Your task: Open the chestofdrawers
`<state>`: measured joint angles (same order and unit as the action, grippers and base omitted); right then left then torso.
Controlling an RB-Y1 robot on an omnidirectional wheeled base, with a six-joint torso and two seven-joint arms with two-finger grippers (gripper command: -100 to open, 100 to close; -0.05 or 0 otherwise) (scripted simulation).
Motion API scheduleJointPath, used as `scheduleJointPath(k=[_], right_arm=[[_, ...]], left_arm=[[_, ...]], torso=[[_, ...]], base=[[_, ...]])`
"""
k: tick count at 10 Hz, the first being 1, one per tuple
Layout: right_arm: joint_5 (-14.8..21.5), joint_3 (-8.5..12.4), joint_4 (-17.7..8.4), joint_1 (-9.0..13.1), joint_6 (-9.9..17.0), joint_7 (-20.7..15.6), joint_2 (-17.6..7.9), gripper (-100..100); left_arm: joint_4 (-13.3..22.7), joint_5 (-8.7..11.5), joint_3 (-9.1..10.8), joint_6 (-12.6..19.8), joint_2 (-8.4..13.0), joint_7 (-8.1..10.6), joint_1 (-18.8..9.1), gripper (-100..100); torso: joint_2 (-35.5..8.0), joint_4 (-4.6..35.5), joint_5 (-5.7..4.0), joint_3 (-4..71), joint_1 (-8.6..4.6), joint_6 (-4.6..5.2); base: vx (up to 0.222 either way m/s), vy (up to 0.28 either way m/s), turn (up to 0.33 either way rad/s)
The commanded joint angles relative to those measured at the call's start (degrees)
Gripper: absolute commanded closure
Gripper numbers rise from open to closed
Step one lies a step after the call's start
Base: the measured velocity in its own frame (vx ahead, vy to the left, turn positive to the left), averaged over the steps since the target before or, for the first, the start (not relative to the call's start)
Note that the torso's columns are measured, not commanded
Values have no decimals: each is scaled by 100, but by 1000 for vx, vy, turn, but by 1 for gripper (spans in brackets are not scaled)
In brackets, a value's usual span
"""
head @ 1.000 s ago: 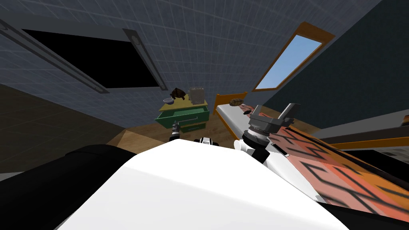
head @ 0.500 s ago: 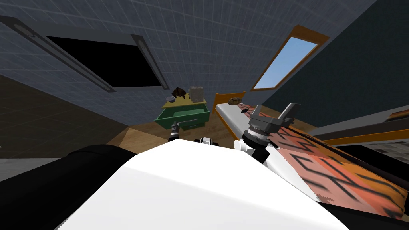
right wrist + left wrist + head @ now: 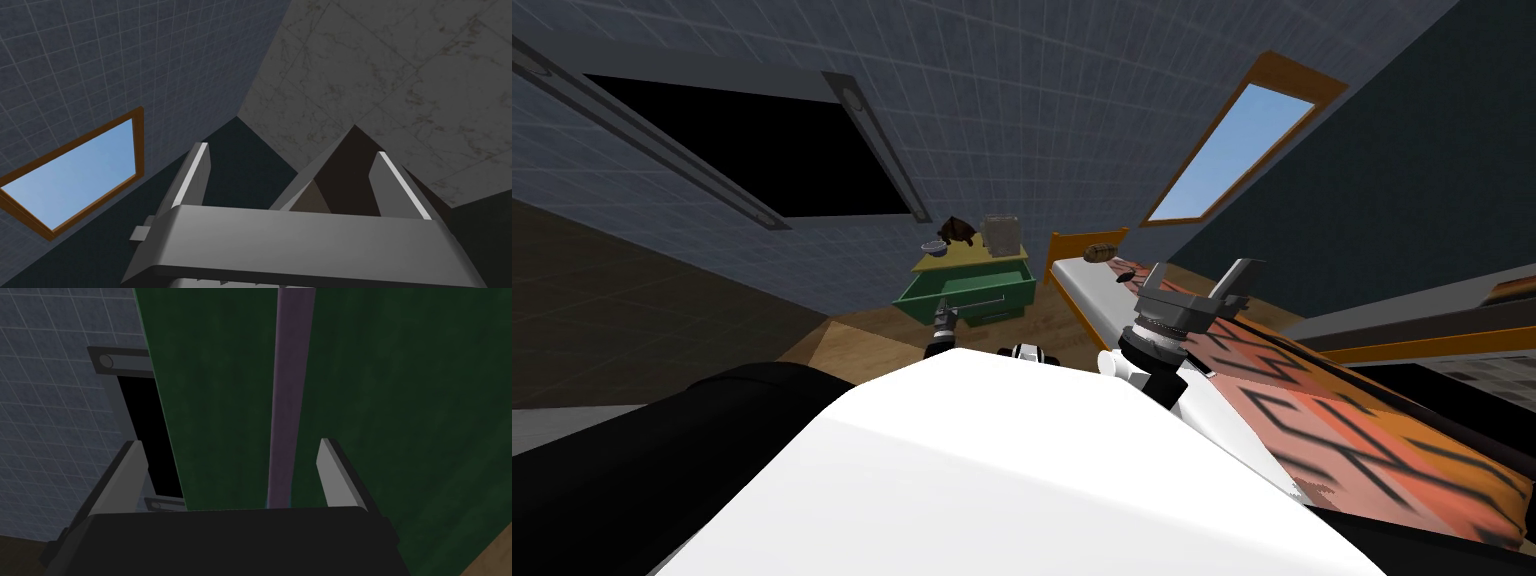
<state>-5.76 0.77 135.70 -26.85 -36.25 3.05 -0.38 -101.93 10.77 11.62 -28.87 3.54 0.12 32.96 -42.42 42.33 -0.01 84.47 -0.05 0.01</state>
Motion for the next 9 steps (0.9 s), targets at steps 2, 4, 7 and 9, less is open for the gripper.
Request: scheduleJointPath(k=[2,4,7,9], right_arm=[[0,0,0,0,0,0,0,0],[0,0,0,0,0,0,0,0],[0,0,0,0,0,0,0,0],[0,0,0,0,0,0,0,0]], left_arm=[[-556,92,77,375,67,59,232,-100],[-577,108,76,420,83,77,276,-100],[-572,112,76,456,84,85,291,0],[-565,112,74,462,82,85,295,0]], torso=[[6,-2,1,4,3,0],[-1,11,-21,7,-10,-6],[5,3,-7,6,-3,-1],[11,-1,-3,9,0,-1]], base=[[8,-18,-10],[5,-13,-9],[0,0,0],[0,0,0]])
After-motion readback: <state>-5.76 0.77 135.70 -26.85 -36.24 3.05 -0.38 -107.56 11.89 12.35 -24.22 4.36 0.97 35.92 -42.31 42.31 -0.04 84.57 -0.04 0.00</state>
